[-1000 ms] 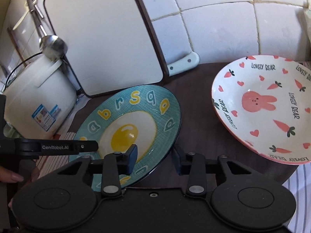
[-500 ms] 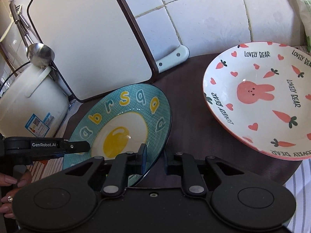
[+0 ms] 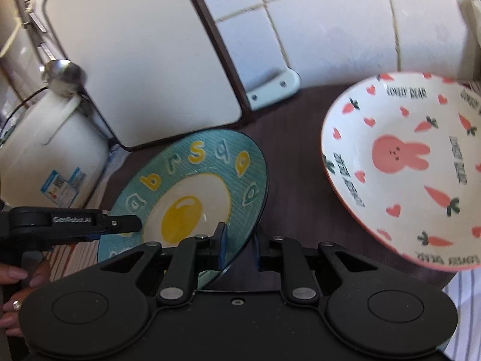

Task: Organize plates and bowls
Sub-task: 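Lift the teal egg plate and carry it over the bunny plate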

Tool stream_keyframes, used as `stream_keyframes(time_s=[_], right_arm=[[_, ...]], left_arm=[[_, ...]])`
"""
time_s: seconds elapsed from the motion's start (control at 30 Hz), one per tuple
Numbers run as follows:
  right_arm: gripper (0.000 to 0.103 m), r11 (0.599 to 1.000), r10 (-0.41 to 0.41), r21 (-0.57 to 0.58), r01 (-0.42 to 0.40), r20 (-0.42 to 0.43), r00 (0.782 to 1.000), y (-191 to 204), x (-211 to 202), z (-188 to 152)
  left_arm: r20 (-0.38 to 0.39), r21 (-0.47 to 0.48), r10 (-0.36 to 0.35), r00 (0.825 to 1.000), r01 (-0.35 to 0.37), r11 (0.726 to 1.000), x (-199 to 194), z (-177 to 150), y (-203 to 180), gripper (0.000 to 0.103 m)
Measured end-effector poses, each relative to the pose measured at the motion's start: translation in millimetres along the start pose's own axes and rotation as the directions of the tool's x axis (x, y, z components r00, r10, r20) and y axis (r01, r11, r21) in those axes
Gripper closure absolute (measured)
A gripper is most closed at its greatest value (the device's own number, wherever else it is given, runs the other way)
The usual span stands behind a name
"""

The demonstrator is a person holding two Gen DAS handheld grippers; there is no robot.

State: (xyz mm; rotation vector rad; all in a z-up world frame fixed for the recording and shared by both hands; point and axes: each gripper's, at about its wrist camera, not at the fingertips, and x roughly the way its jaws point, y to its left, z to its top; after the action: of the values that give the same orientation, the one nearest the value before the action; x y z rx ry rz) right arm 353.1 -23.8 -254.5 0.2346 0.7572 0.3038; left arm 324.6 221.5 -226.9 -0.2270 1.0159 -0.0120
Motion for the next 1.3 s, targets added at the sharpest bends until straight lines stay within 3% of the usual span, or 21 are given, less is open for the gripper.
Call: stream_keyframes(time_s=[0.3,0.8,1.03,1.3], right_arm=[[0.081,1.0,0.021,-0.002,-0.021,0.04,0.999,-3.4,-29.8,-0.7],[0.081,1.0,-0.004,-0.005,0.005,0.152,0.988,-10.8,-128.2,6.4],[0.08,0.999,-0.033,0.032,0.027,0.195,0.98,-29.8,-161.7,12.1],[0.08,0.997,-0.075,0.017,0.074,0.23,0.97,-54.1,-177.0,16.4]], left_arm=[[0.046,0.06,-0.008,0.999,0.005,0.998,-34.9,-6.1,-18.7,0.077],[0.118,0.175,-0.109,0.987,0.088,0.981,-102.5,-2.6,-77.9,0.077],[0.097,0.215,-0.195,0.976,0.171,0.962,-102.3,5.2,-105.9,0.077],[0.079,0.237,-0.246,0.966,0.222,0.946,-83.1,10.8,-135.7,0.077]])
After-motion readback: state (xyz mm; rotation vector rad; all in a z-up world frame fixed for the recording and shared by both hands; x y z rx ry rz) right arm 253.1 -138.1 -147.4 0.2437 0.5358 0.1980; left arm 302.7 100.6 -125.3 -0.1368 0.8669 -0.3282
